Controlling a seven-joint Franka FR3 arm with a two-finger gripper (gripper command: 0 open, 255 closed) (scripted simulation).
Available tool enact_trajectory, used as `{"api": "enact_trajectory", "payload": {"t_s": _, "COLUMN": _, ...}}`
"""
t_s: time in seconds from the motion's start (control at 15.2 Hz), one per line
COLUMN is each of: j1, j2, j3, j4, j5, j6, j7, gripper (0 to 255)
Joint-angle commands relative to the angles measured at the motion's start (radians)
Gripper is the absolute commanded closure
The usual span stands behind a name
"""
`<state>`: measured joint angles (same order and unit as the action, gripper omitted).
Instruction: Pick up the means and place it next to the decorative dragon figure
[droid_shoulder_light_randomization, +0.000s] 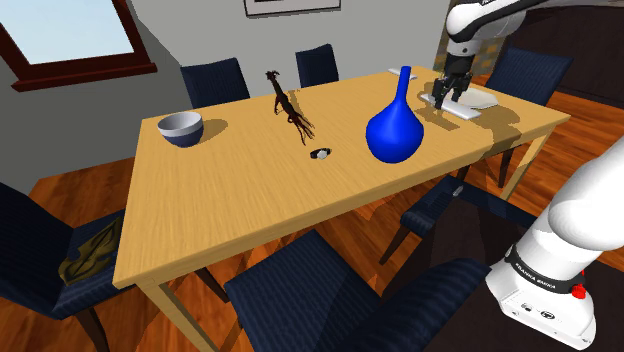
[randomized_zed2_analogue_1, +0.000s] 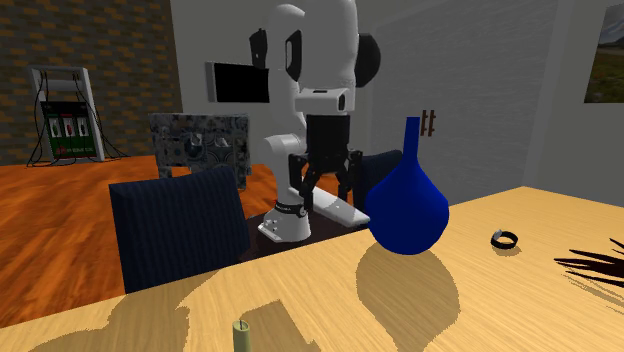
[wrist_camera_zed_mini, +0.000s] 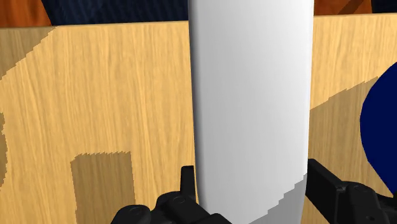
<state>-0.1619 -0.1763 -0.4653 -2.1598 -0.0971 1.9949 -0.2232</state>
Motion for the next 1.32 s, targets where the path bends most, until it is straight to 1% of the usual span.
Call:
{"api": "enact_trajectory", "payload": {"t_s": 0.0, "j1": 0.001, "j2": -0.008, "j3": 0.003, "j4": 0.021, "j5": -0.002, "j6": -0.029, "j7": 0.003, "gripper": 255}}
{"api": "enact_trajectory", "payload": {"t_s": 1.25, "j1": 0.008, "j2": -0.031, "j3": 0.020, "j4": 0.247, "j5": -0.002, "j6": -0.276, "j7": 0.005, "gripper": 255}}
